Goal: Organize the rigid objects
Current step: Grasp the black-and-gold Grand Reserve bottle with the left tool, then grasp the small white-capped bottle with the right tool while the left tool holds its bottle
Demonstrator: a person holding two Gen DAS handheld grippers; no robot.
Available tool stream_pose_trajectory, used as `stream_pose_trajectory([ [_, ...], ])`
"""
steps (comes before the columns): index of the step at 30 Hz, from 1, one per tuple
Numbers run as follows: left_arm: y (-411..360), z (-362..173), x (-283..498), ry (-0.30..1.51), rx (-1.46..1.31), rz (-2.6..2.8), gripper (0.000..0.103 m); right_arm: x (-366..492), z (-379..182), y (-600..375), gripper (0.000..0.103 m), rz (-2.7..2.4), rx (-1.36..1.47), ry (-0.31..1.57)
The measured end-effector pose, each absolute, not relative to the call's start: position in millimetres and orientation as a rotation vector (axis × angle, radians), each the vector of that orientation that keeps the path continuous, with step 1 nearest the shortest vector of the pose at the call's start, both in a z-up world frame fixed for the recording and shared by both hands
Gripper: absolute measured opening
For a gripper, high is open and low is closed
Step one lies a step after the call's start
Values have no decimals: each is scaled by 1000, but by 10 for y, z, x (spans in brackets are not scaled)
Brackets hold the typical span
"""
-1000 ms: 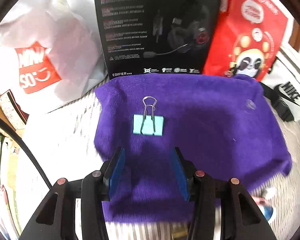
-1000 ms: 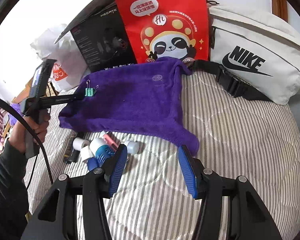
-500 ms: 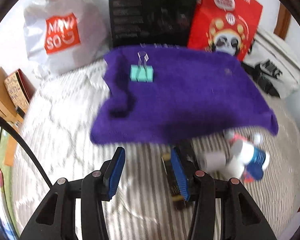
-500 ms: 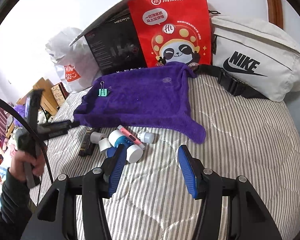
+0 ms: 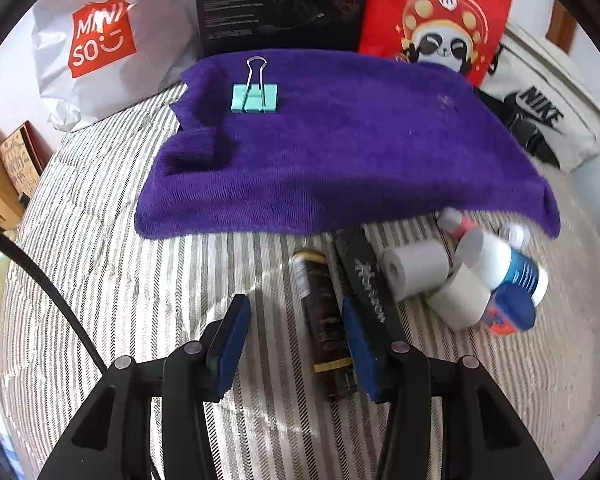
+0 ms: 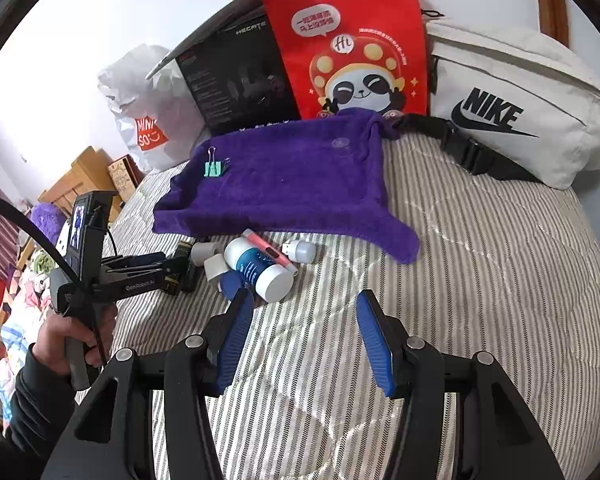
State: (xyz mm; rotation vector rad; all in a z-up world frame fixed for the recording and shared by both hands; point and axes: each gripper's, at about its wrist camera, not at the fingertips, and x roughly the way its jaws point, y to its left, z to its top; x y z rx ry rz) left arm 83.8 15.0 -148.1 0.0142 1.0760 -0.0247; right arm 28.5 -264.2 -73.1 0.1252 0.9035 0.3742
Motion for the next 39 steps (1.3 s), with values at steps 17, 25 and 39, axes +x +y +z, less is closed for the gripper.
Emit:
stream_pose_trajectory([
  [17,174,-1468,721,1016,91,-78,28,339,-921,-2559,53,385,98,955],
  [25,179,-1466,785,998,79,-106,23,410,-1009,-2544,53,378,104,976],
  [39,340,-1460,681,1003,37,-73,23,676,-1104,-2326,53,386,57,948],
])
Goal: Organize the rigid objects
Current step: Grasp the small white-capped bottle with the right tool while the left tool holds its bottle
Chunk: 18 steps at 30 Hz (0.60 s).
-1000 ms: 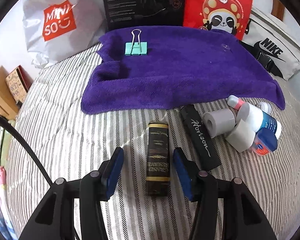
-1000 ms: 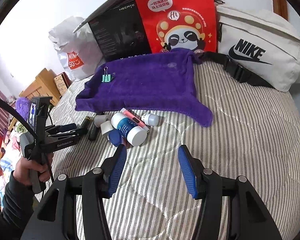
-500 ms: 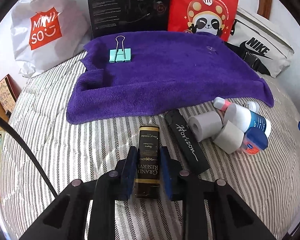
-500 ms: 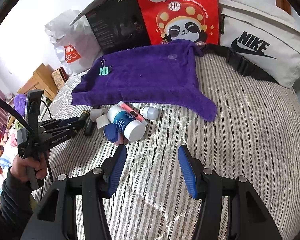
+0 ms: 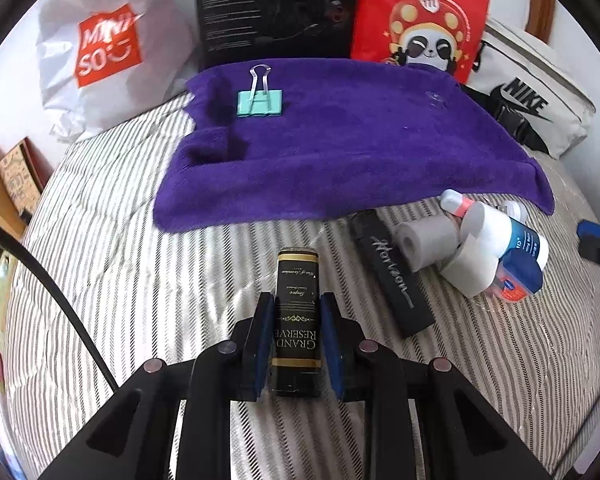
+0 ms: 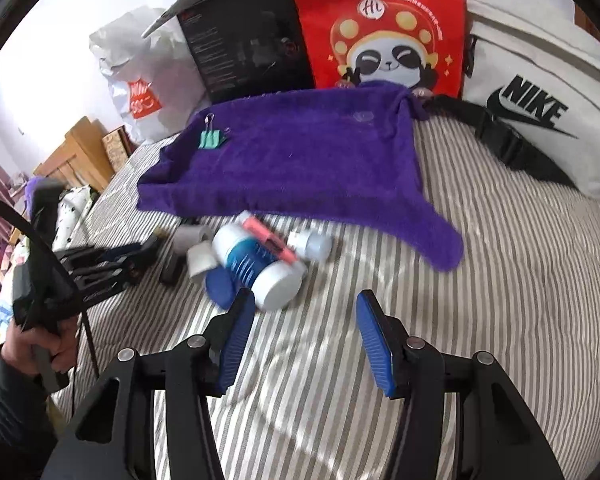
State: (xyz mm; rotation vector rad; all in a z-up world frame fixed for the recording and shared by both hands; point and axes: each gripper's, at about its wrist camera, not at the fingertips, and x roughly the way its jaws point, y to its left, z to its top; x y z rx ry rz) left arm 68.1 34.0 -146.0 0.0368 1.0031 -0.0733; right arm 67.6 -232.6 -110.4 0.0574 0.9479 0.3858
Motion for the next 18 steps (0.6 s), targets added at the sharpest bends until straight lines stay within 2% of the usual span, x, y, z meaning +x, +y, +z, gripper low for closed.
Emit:
stream_pose_trajectory([
  [8,320,-1465,651,980,46,-55,23,1148,-1263,-2320,52,335,159,978],
  [18,308,-1463,603,958,50,-54,23,1309,-1479,-2116,48,305,51,1034],
])
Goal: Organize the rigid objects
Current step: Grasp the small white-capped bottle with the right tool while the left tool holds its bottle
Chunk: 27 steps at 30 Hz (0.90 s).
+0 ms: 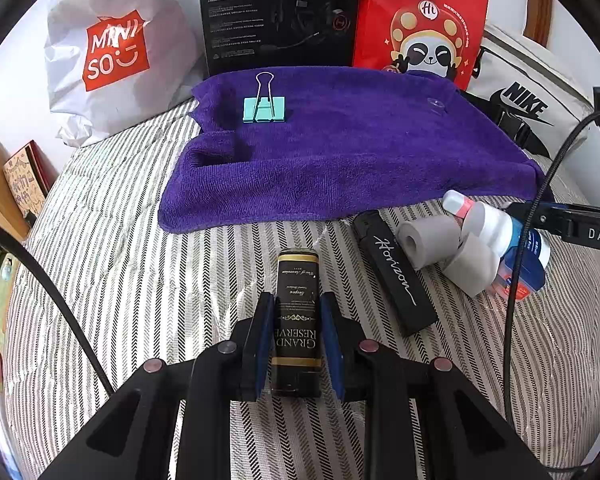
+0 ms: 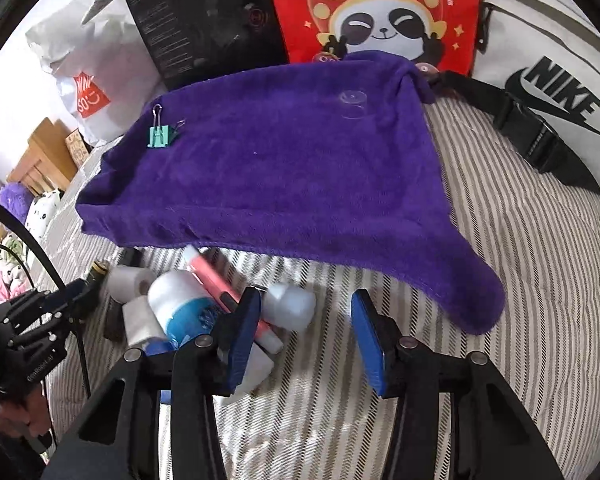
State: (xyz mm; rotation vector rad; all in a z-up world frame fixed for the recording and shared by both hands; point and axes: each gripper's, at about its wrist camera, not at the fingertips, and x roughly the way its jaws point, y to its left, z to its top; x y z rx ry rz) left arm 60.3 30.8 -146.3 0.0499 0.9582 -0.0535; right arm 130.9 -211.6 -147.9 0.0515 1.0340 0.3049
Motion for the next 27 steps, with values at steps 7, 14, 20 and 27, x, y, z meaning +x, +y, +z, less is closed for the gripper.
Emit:
stream_pose_trajectory([
  [7,306,-1463,587,951,51,-58,23,1245,-1481,-2195,48,274,18,1038],
  [14,297,-1459,582,952,50,-53,23,1276,-1510,-2114,48,284,-3,1039],
  [20,293,-1457,592,954,56,-53,23,1290,-1516,-2044,48,276,-4,1016],
  [27,291,-1459,591,954,54,-51,23,1255,-1488,-2046,35,308,-41,1017],
])
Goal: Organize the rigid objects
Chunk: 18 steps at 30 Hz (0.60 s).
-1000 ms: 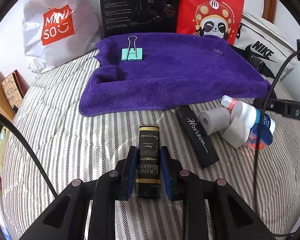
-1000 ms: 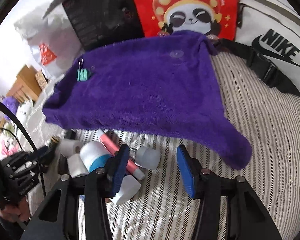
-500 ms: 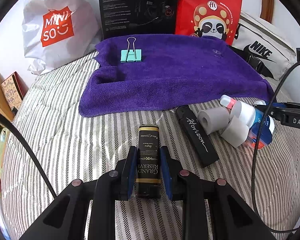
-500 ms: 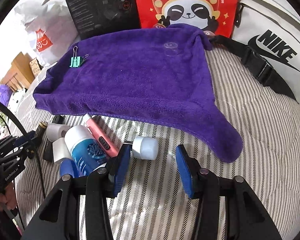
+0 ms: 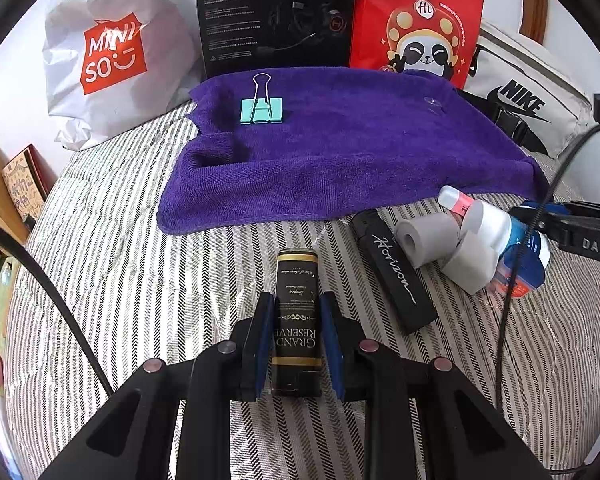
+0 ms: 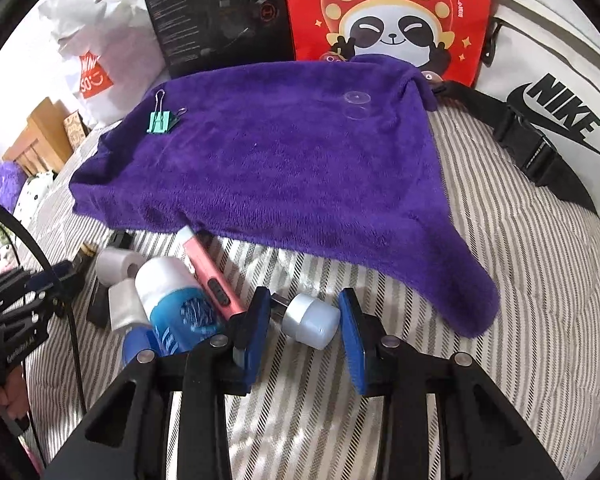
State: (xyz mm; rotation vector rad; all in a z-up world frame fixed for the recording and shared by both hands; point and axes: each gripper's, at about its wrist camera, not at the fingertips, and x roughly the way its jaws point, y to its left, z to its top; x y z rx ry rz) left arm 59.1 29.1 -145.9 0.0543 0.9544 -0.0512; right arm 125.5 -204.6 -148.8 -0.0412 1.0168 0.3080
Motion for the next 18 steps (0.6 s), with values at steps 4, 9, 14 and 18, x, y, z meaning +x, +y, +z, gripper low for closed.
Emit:
stream_pose_trajectory([
  [4,284,-1467,595,953,52,-47,23,1182,-1467,-2153,35,304,-30,1019],
  [9,264,-1473,594,954,56,-37,23,1126,-1504,-2226,35,297,-18,1018],
  [14,255,-1471,594,955,56,-34,23,1030,-1524,-2213,36,280,-64,1006],
  [18,256,-1471,595,955,56,-34,23,974,-1529,-2211,35,279,-91,995],
])
